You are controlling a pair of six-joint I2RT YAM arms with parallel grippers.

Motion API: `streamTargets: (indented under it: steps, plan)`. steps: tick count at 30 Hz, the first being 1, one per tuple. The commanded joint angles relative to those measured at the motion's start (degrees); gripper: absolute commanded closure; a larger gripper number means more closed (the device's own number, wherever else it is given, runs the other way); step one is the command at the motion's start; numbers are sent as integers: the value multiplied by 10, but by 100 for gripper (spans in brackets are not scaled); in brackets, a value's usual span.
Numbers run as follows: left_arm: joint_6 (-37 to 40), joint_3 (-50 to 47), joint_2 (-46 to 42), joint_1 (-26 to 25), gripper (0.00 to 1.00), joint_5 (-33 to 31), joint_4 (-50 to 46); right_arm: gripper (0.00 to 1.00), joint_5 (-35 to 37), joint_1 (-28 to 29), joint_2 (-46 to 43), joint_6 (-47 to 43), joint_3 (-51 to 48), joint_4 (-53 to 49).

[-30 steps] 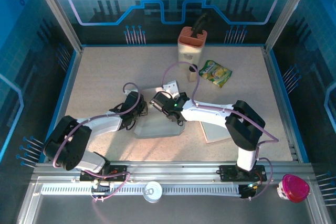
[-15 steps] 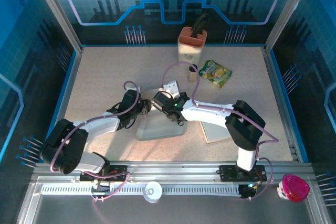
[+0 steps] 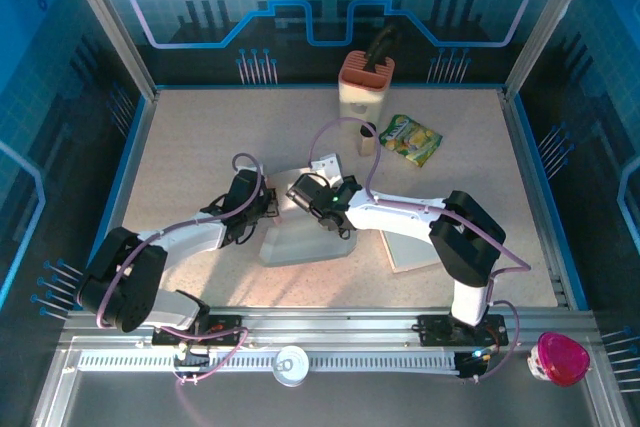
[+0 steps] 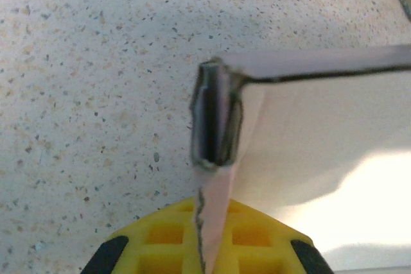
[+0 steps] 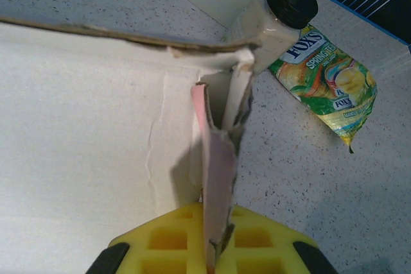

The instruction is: Fold the paper box

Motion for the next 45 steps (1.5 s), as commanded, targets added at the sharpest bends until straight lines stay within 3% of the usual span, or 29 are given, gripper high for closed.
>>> streamTargets:
  steps: [1,3,8,13,19,28,34,45]
  plan:
    - [5,4,1,-6,99,-21,-20,100,9,-3,9,8,7,-28]
    - [4,4,-8,-13,82,-26,-22,100,11,-3,16,17,13,-37]
    - [-11,12,-35,-22,60,-33,-51,100,22,-5,32,49,31,-78]
    - [-43,8,-93,-22,50,-27,-83,100,24,-11,41,77,39,-101]
    - [-95,31,-163,-21,52,-49,-190,100,14,-19,38,90,30,-91]
    - [-139,88,-222,-20,55,-34,-322,100,-88,-64,60,134,49,-131]
    - [-133,125,-261,-20,56,-32,-383,100,-168,-95,98,212,105,-241]
    - [-125,156,-289,-21,57,6,-444,100,-327,-138,84,371,93,-261]
